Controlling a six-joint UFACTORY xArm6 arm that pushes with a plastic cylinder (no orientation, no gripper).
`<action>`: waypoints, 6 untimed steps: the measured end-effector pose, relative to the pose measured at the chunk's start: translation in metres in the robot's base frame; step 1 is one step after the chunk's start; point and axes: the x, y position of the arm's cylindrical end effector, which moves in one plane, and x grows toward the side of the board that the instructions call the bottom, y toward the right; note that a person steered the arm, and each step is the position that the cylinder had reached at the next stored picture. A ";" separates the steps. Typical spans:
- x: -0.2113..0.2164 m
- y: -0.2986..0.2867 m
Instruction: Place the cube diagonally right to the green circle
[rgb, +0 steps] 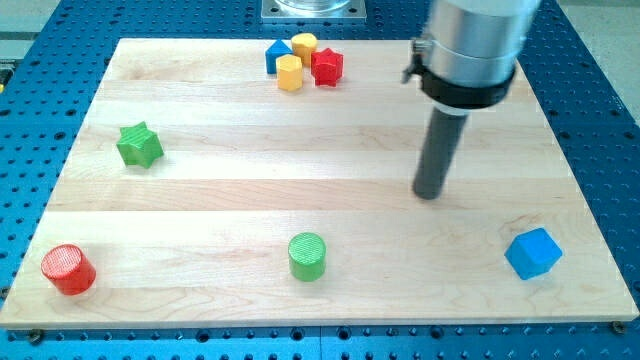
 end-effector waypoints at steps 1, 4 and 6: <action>-0.013 0.123; 0.102 0.156; 0.127 0.061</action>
